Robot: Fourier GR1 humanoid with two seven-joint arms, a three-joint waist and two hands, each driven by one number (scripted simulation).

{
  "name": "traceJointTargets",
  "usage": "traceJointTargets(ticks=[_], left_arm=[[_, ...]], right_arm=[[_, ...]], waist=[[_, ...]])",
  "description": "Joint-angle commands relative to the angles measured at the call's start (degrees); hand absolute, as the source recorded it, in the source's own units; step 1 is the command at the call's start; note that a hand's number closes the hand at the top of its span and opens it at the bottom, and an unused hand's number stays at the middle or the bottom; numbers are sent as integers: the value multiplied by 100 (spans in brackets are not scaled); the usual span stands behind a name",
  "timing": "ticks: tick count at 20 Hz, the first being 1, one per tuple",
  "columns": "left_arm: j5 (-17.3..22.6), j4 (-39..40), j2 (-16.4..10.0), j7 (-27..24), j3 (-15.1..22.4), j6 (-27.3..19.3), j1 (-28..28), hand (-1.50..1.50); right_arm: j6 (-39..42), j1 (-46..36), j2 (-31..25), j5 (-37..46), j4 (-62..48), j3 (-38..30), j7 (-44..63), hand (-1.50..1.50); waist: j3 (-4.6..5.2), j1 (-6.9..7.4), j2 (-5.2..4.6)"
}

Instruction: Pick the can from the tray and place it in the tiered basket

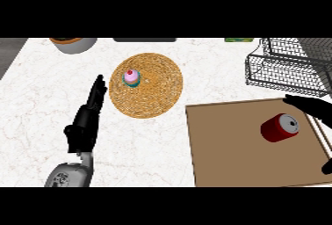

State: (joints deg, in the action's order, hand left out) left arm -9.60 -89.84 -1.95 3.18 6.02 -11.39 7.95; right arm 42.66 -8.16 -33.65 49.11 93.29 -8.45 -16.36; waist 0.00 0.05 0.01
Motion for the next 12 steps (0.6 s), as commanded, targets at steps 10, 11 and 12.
traceJointTargets(ticks=[10, 11, 12], left_arm=[[67, 0, -85, -185, -244, 247, -136, 0], [-191, -62, 184, 64, 129, -46, -128, 0], [174, -39, -148, -42, -329, 356, -5, 0]], right_arm=[[-455, -82, 371, 497, -672, 188, -241, -150], [-195, -65, 232, 417, -478, 78, -235, -150], [-570, -473, 217, 539, -1211, 81, -444, -150]], waist=[[0, -3, 0], [0, -11, 2], [-1, 13, -4]])
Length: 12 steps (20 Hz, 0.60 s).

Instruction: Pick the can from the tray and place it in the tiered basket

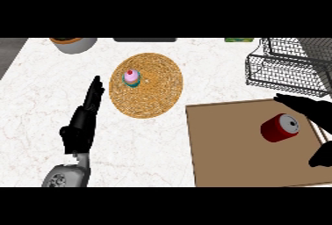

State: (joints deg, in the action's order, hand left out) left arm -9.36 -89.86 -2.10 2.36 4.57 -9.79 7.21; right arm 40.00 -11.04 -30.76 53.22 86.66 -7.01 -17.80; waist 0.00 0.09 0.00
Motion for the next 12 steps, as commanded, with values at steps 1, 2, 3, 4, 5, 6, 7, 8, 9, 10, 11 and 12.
traceJointTargets(ticks=[1, 2, 3, 4, 5, 6, 7, 8, 9, 10, 11, 12], left_arm=[[104, -161, -115, 109, -99, 240, -64, 0], [-83, 437, 112, -60, -68, -44, 387, 0], [-67, -164, 4, 210, -34, 59, 50, 0], [-149, 285, 200, -35, 195, -293, 178, 0], [-121, -293, 43, 286, 32, -41, -32, 0], [35, 230, 31, -196, -128, 62, 74, 0], [-9, 398, 103, -72, -126, 11, 369, 0], [-153, 118, 202, -9, 151, -158, 62, 0], [52, -45, 42, 85, -48, 117, -17, 0], [-4, -345, 10, 347, -26, 107, -51, 0], [48, 158, 10, -77, -167, 106, 100, 0], [-121, 214, 134, 98, -51, -47, 246, 0]], right_arm=[[124, 86, 124, 67, 161, 5, 68, -150], [34, -192, 322, 139, -98, 125, 241, -150], [146, 126, 158, 102, 265, 11, 78, -150], [-6, 261, 478, 171, 365, 222, 274, -150], [4, -185, 330, 151, -118, 77, 123, -150], [-206, 184, 383, 286, -12, 227, 8, -150], [-56, -216, 528, 249, -109, 222, 264, -150], [-115, -106, 361, 185, -346, 67, -29, -150], [-230, 32, 202, 117, -367, -78, -305, -150], [-76, 90, 429, 218, -117, 114, 22, -150], [-348, 52, 246, 139, -537, -103, -371, -150], [-518, -290, 354, 244, -987, 8, -375, -150]], waist=[[0, -7, 3], [0, -10, -3], [0, -10, 4], [1, -23, 2], [0, 7, 2], [0, -9, 0], [0, -5, -2], [0, -2, 0], [-1, -2, 1], [0, -2, 3], [0, -6, -2], [-1, 6, -5]])
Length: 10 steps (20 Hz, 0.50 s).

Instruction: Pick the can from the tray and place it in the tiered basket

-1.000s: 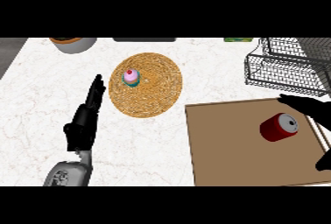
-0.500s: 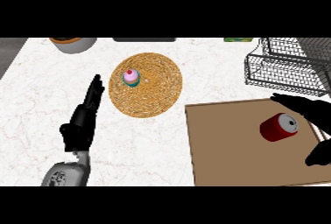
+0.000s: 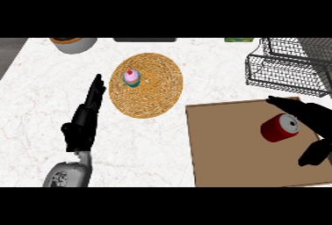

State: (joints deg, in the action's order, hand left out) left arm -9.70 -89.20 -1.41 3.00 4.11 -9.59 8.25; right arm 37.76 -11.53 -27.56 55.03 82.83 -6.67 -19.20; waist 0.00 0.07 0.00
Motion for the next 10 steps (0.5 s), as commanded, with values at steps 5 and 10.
traceJointTargets(ticks=[5, 10], left_arm=[[-134, -80, 46, 8, -6, -82, -27, 0], [-1, 38, -5, 45, -49, 61, 125, 0]], right_arm=[[-833, -41, 403, 62, -623, -107, -164, 150], [-2131, -104, 308, 603, -1032, 111, -717, 150]], waist=[[-1, 3, -1], [-4, 20, -11]])
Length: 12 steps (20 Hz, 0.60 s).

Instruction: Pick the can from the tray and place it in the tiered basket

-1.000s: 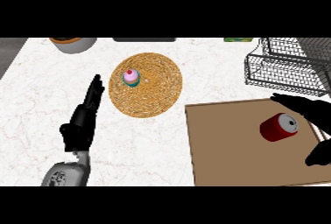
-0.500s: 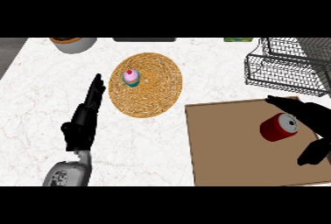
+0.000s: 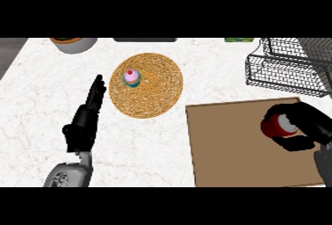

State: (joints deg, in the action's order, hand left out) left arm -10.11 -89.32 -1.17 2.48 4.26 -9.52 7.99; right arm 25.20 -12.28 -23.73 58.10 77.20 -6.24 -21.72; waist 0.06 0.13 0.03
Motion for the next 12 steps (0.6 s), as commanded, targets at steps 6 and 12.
traceJointTargets(ticks=[6, 12], left_arm=[[55, 163, -154, -61, -146, 44, 146, 0], [39, 134, -55, -32, -80, 3, 149, 0]], right_arm=[[-135, -40, 750, 1519, 191, 642, 2466, 150], [249, -582, 1609, 2364, -234, 737, 4574, 150]], waist=[[13, 15, -18], [-2, 74, -15]])
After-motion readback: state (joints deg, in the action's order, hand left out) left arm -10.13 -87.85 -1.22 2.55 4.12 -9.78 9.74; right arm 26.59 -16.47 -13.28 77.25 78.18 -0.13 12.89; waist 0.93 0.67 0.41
